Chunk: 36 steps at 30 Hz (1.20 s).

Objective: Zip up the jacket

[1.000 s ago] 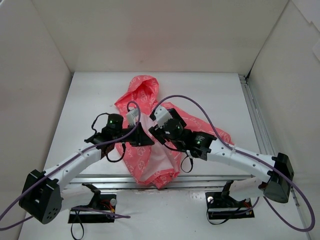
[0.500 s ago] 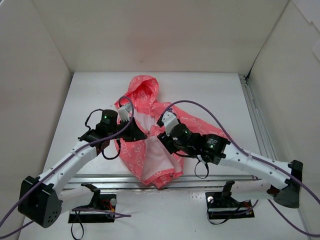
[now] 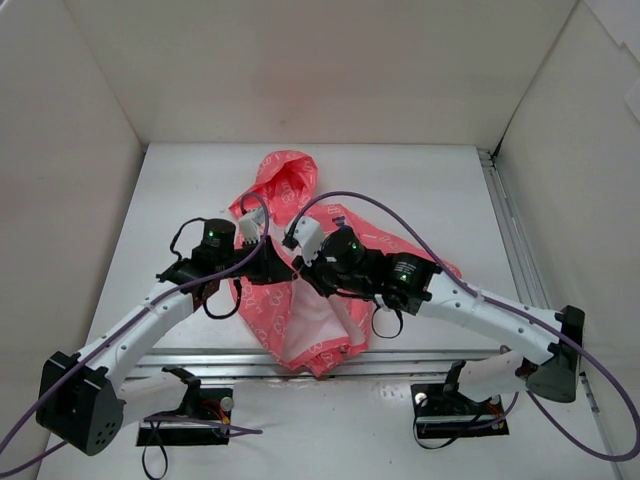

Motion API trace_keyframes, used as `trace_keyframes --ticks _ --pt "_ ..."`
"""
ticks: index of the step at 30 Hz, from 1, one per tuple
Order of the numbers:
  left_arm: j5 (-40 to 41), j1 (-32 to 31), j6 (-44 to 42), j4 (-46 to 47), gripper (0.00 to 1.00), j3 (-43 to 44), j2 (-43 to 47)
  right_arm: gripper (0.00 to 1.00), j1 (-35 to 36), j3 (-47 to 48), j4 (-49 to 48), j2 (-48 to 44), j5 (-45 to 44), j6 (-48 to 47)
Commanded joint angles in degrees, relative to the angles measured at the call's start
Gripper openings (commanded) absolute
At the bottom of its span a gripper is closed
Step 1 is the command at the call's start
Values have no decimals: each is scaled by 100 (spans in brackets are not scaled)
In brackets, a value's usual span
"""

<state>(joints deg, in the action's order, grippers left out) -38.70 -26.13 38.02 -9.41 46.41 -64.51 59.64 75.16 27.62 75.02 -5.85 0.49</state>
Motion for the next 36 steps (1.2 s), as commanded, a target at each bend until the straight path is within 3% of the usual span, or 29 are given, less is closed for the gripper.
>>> trace_keyframes --ticks 1,8,36 --pt "-287 47 170 519 0 228 52 20 -4 122 -555 152 461 -373" --pt "-446 47 285 589 0 193 61 24 153 -54 -775 328 216 -682" --pt "-595 47 461 607 0 228 9 25 435 -326 -766 566 -698 -910"
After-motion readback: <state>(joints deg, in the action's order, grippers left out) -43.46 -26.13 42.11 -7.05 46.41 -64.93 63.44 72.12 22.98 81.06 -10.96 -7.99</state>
